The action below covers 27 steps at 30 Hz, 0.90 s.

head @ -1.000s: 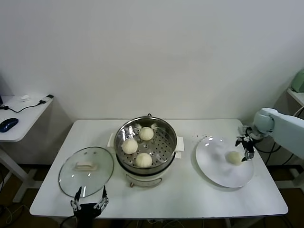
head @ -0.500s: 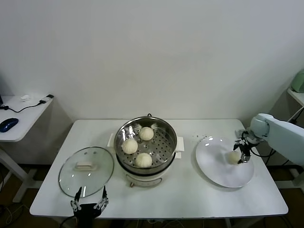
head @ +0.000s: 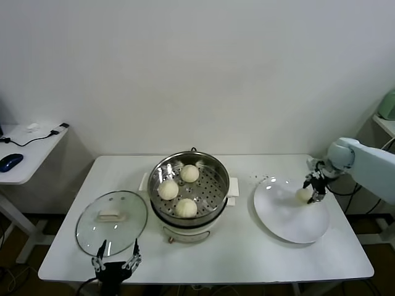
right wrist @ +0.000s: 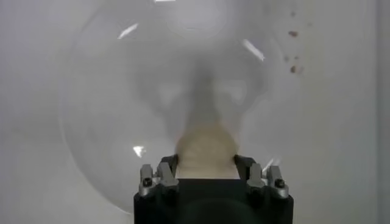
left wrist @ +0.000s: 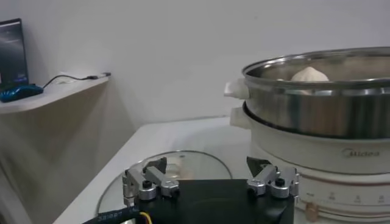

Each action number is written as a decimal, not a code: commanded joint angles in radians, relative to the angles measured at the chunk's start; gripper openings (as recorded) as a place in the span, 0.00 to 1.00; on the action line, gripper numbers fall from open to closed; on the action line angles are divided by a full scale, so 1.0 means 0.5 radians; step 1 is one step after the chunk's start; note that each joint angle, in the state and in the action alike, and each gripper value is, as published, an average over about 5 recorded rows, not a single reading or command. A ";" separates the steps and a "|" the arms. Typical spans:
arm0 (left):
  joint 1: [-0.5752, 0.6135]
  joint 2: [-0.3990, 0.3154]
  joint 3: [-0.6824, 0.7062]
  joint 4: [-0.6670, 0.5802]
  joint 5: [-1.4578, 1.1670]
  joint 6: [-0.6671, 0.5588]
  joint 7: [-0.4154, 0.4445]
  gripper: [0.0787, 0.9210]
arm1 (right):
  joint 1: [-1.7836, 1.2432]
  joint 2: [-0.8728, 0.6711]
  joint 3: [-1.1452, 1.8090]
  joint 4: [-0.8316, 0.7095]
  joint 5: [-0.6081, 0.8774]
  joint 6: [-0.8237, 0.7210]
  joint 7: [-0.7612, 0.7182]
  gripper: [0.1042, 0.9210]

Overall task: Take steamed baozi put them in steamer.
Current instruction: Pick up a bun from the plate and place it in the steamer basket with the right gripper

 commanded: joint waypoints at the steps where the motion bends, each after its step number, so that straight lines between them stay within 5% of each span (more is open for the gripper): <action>1: 0.000 0.002 0.000 -0.006 -0.001 0.003 0.002 0.88 | 1.186 0.194 -0.800 0.652 0.878 -0.183 0.008 0.66; 11: -0.031 0.014 0.036 -0.007 -0.008 0.026 0.009 0.88 | 1.278 0.705 -0.654 1.042 1.455 -0.470 0.294 0.66; 27: -0.035 0.015 0.029 -0.003 -0.031 0.034 0.009 0.88 | 0.617 1.047 -0.534 0.674 1.120 -0.534 0.441 0.66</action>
